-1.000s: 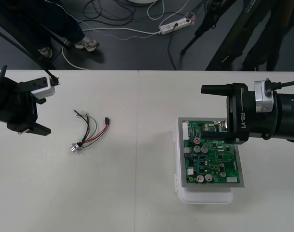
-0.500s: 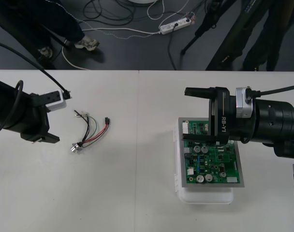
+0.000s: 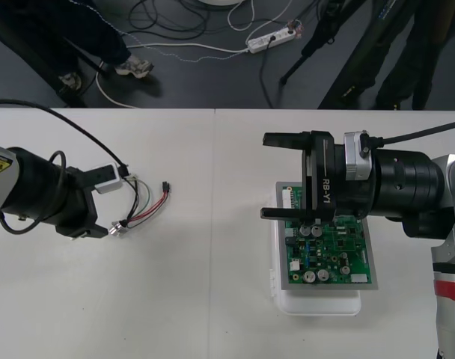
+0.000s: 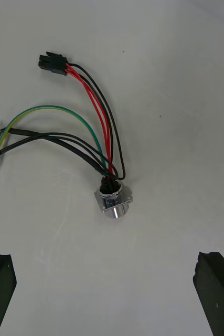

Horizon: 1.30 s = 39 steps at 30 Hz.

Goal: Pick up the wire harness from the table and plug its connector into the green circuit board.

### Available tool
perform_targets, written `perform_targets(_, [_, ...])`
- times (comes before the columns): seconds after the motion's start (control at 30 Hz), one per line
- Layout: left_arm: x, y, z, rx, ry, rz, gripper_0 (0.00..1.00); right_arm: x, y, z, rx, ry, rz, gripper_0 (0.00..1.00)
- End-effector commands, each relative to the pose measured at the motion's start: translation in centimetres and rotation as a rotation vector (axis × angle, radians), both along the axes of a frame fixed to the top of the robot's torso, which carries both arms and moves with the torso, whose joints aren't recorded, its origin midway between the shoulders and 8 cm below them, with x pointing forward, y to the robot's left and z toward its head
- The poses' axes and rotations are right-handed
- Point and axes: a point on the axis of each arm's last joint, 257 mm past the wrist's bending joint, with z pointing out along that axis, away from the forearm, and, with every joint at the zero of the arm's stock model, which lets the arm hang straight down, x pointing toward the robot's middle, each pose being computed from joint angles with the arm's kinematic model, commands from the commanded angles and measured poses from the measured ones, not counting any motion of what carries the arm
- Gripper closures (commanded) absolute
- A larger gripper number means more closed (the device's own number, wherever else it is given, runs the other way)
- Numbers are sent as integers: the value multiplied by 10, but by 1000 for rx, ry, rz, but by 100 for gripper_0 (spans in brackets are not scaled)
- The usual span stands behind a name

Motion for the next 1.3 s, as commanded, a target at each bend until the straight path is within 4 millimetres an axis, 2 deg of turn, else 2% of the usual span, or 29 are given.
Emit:
perform_targets(0.03, [-19, -11, -22, -27, 59, 79, 0, -8, 15, 15, 14, 54, 59, 0])
perform_targets(0.37, [-27, -20, -48, -55, 78, 163, 0, -4, 13, 11, 1, 121, 46, 0])
perform_targets(0.63, [-30, -30, -55, -107, 93, 220, 0, -3, 12, 11, 2, 154, 43, 0])
perform_targets(0.93, [-28, -22, -61, -138, 102, 297, 0, -4, 15, 8, -6, 185, 46, 0])
perform_targets(1.3, [-13, -13, -67, -130, 87, 327, 0, -6, 24, 9, 3, 179, 57, 0])
